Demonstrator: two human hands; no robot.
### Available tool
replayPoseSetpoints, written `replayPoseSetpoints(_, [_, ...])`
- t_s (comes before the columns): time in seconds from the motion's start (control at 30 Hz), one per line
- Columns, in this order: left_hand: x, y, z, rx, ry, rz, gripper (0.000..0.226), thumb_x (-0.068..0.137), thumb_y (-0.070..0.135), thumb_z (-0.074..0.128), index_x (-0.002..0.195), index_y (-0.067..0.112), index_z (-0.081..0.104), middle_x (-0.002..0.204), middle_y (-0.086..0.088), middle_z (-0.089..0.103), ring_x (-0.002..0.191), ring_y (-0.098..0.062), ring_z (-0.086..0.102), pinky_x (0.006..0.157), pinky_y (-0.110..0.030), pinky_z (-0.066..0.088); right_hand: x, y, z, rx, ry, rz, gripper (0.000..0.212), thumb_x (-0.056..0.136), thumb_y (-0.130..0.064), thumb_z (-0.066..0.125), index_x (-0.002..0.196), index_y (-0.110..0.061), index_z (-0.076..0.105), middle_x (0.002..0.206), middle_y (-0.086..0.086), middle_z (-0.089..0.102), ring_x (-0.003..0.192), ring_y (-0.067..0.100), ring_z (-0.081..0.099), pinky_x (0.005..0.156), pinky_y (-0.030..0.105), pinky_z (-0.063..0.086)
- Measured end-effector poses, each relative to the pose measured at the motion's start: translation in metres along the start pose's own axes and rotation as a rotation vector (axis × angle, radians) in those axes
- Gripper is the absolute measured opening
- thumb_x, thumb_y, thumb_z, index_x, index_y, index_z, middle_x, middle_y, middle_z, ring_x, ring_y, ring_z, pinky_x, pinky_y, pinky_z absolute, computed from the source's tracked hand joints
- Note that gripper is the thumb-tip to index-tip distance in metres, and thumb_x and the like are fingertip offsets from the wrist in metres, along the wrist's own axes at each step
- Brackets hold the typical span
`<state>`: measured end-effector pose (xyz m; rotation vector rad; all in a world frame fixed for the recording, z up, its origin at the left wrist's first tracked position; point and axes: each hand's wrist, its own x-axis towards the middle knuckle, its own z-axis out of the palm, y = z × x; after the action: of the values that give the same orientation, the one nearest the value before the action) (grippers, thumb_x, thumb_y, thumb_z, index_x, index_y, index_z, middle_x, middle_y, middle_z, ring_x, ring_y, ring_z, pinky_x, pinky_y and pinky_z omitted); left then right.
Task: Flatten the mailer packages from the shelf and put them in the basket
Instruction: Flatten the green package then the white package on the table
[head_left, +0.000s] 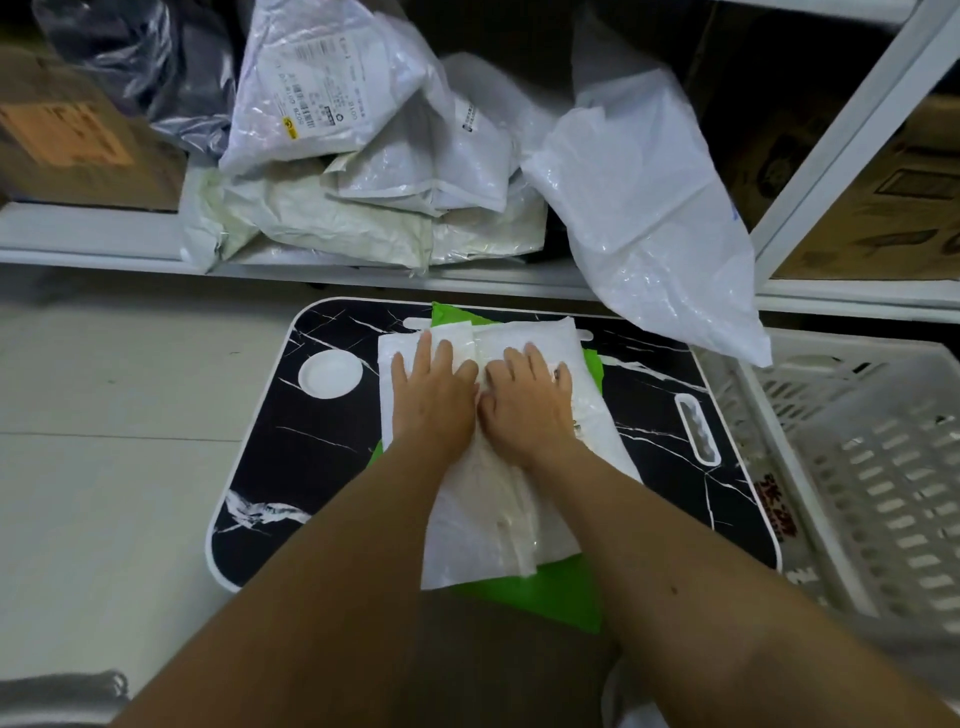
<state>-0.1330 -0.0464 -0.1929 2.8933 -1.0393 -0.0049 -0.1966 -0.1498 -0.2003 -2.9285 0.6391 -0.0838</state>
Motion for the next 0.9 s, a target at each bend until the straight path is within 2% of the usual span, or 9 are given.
replayPoseSetpoints(0.1, [0.000,0.004,0.007,-0.014,-0.100,0.002,0.050,0.104,0.033,0.021,0.150,0.016,0.017,0.161,-0.003,0.003,0.147,-0.033,-0.004,0.115,-0.059,0.009,-0.001,0.005,0.011,0.159,-0.140,0.074,0.043,0.101,-0.040,0.026,0.141,-0.026,0.032,0.163,-0.003,0.008,0.150,0.024,-0.001,0.116,0.059,0.001])
replayPoseSetpoints(0.23, [0.003,0.001,0.009,-0.054,-0.122,-0.035,0.055,0.103,0.040,0.018,0.153,0.026,0.004,0.161,0.003,0.005,0.147,-0.033,0.000,0.113,-0.062,0.011,0.002,0.006,0.011,0.192,-0.227,0.104,0.052,0.102,-0.046,0.019,0.153,-0.039,0.010,0.163,-0.008,-0.002,0.149,0.026,-0.007,0.115,0.060,0.001])
replayPoseSetpoints(0.37, [0.008,-0.001,0.014,-0.067,-0.160,-0.083,0.051,0.100,0.046,0.017,0.150,0.041,0.006,0.160,0.004,0.007,0.146,-0.036,0.002,0.109,-0.063,0.015,0.005,0.006,0.012,0.273,-0.221,0.174,0.049,0.101,-0.047,0.023,0.149,-0.046,0.018,0.162,0.000,0.007,0.149,0.029,-0.001,0.115,0.060,0.006])
replayPoseSetpoints(0.5, [0.011,-0.003,0.012,-0.183,-0.234,-0.168,0.052,0.098,0.054,0.016,0.148,0.047,0.006,0.161,0.001,-0.001,0.144,-0.042,-0.003,0.108,-0.060,0.020,0.010,0.005,0.012,0.260,-0.131,0.213,0.047,0.098,-0.047,0.031,0.145,-0.039,0.030,0.150,0.004,0.029,0.139,0.027,0.021,0.107,0.055,0.028])
replayPoseSetpoints(0.6, [0.013,-0.005,0.010,-0.245,-0.260,-0.259,0.065,0.094,0.063,0.018,0.152,0.034,0.009,0.160,-0.007,0.003,0.144,-0.041,0.003,0.107,-0.056,0.026,0.020,0.004,0.005,0.211,-0.097,0.299,0.047,0.095,-0.050,0.035,0.137,-0.028,0.039,0.133,0.007,0.040,0.124,0.029,0.033,0.095,0.049,0.036])
replayPoseSetpoints(0.7, [0.025,-0.012,0.003,-0.194,-0.256,-0.382,0.071,0.096,0.060,0.019,0.152,0.016,0.015,0.155,-0.023,0.014,0.142,-0.042,0.013,0.108,-0.051,0.030,0.035,0.002,-0.001,0.078,-0.009,0.332,0.047,0.094,-0.046,0.037,0.128,-0.016,0.048,0.132,0.007,0.044,0.126,0.028,0.035,0.098,0.047,0.032])
replayPoseSetpoints(0.77, [0.028,-0.008,-0.001,-0.063,-0.210,-0.253,0.059,0.100,0.051,0.018,0.153,0.027,0.011,0.159,-0.018,0.008,0.145,-0.041,0.003,0.112,-0.054,0.019,0.041,0.003,0.000,0.012,0.005,0.173,0.042,0.097,-0.037,0.034,0.135,-0.021,0.044,0.146,0.005,0.037,0.138,0.027,0.027,0.107,0.050,0.025])
replayPoseSetpoints(0.83, [0.026,-0.001,0.001,-0.046,-0.180,-0.059,0.051,0.101,0.041,0.016,0.152,0.037,0.009,0.161,-0.005,0.002,0.148,-0.032,-0.005,0.112,-0.062,0.007,0.043,0.007,0.003,0.069,-0.123,0.052,0.046,0.101,-0.035,0.027,0.147,-0.035,0.029,0.160,-0.002,0.017,0.147,0.027,0.010,0.113,0.056,0.014])
replayPoseSetpoints(0.9, [0.025,0.003,0.007,-0.077,-0.203,-0.020,0.050,0.101,0.040,0.013,0.151,0.042,0.007,0.162,0.003,-0.002,0.148,-0.027,-0.008,0.110,-0.067,0.003,0.042,0.013,0.007,0.161,-0.287,0.108,0.048,0.102,-0.044,0.019,0.150,-0.046,0.014,0.163,-0.007,0.002,0.149,0.030,-0.001,0.115,0.060,0.006])
